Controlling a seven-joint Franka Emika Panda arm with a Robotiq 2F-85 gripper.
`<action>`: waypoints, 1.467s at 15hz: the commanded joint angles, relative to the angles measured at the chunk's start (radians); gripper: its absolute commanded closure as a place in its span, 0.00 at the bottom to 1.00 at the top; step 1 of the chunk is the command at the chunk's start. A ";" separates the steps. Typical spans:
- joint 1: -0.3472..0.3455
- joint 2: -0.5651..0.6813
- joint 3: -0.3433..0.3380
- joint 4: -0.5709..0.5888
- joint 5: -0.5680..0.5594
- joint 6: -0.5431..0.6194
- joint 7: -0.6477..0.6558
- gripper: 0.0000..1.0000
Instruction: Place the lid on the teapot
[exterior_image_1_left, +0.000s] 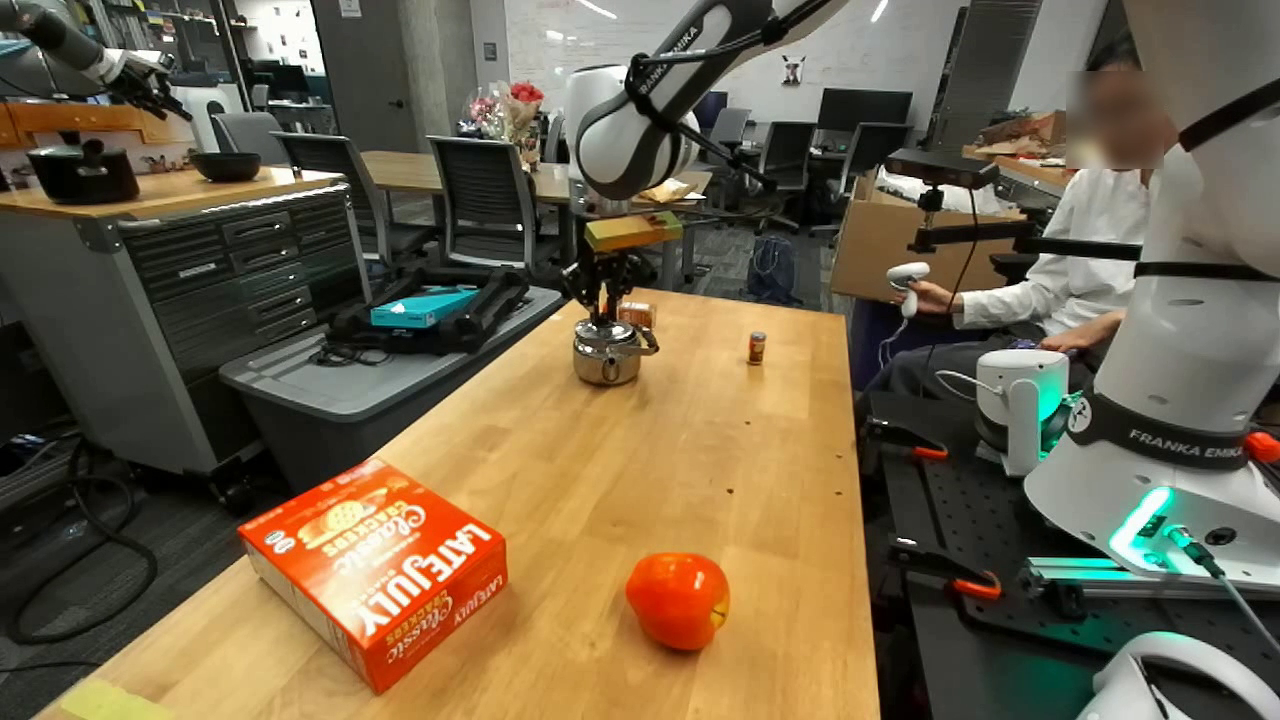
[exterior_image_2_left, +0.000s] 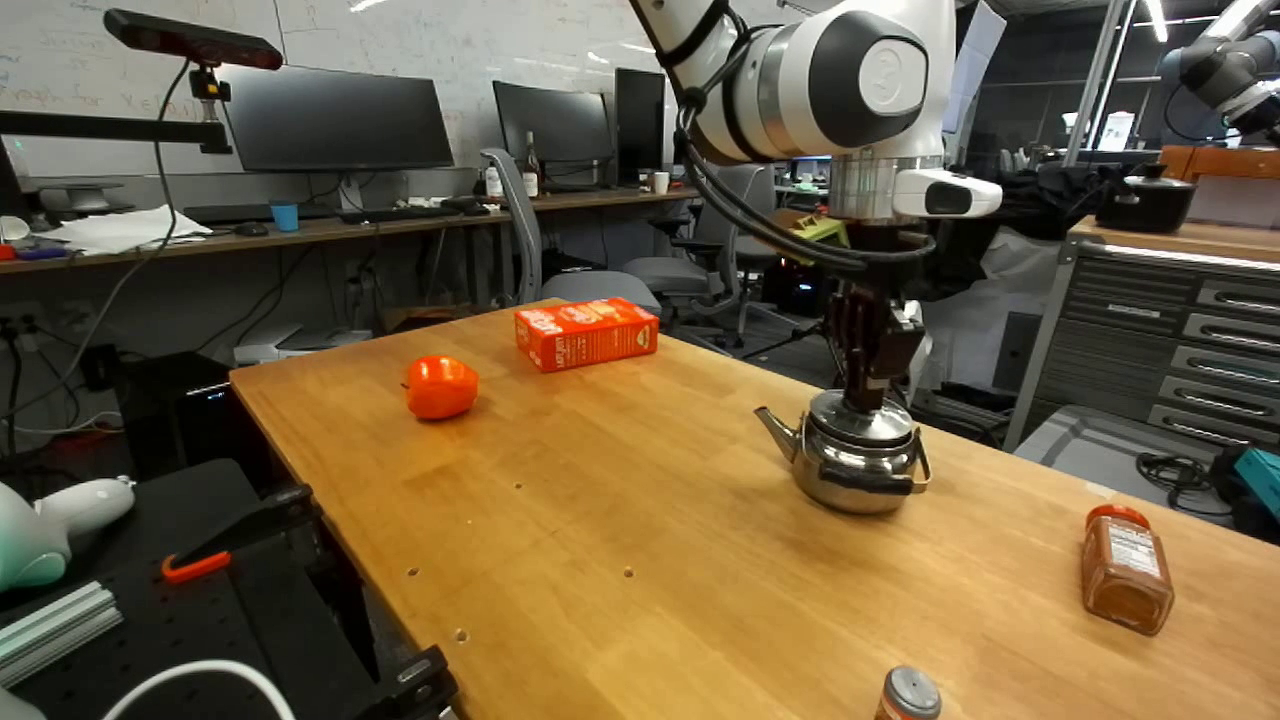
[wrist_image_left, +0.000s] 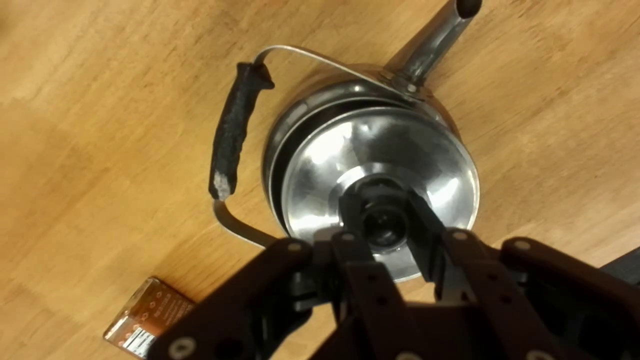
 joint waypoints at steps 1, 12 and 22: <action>0.014 -0.001 -0.018 -0.057 -0.007 0.027 -0.014 0.93; 0.022 -0.011 -0.031 -0.099 -0.033 0.040 -0.012 0.90; 0.005 -0.152 -0.012 -0.240 -0.017 0.095 -0.104 0.00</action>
